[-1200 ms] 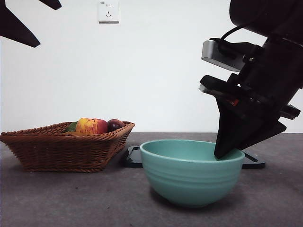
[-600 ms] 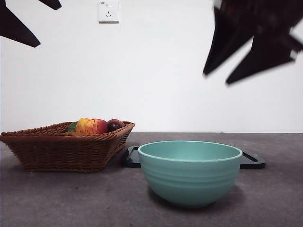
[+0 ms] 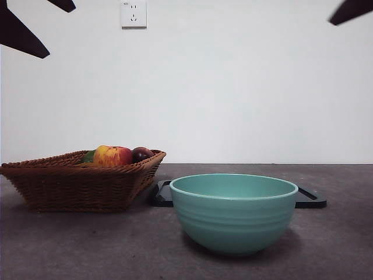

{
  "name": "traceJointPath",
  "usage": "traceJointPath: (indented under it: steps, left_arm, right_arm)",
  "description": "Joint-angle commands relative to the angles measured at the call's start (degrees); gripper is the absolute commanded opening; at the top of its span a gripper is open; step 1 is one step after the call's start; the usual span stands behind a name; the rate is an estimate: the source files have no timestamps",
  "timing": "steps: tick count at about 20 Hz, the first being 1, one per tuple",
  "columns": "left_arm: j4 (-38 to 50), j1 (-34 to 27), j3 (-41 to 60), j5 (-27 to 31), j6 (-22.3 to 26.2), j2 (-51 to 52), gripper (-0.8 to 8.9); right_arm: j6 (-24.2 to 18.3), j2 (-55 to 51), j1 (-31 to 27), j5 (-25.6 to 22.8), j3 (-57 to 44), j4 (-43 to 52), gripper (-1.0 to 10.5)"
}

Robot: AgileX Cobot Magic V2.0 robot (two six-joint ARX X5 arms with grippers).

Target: Pick up the wifruite, put it on the bowl, pick up the plate, put it on desk

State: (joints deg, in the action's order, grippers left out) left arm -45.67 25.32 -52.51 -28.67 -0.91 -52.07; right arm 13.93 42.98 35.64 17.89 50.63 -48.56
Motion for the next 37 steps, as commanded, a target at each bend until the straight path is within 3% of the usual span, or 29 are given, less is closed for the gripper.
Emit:
traceJointPath:
  steps: [1,14,16,19,20,37]
  left_arm:
    - [0.24,0.31,-1.22,-0.24,0.7,-0.35,3.44]
    - [0.2,0.31,-1.22,-0.24,0.7,-0.35,3.36]
    - [0.2,0.31,-1.22,-0.24,0.7,-0.35,2.42]
    - [0.2,0.31,-1.22,-0.24,0.68,-0.35,0.19]
    - [0.2,0.31,-1.22,-0.24,0.68,-0.35,0.07]
    - [0.44,0.31,-1.22,-0.24,0.66,-0.35,0.07]
  right_arm:
    - [-0.87,-0.76,0.5,0.13,0.96,-2.27,2.5]
    - [-1.14,-1.16,0.5,0.11,0.96,-2.29,2.5]
    - [-1.14,-1.16,0.5,0.11,0.96,-2.32,2.1]
    - [-1.79,-1.14,0.5,0.09,0.96,-2.32,0.1]
    - [-2.08,-1.14,0.5,0.09,0.96,-2.32,0.1]
    - [-2.38,-1.16,0.5,0.11,0.96,-2.03,0.1]
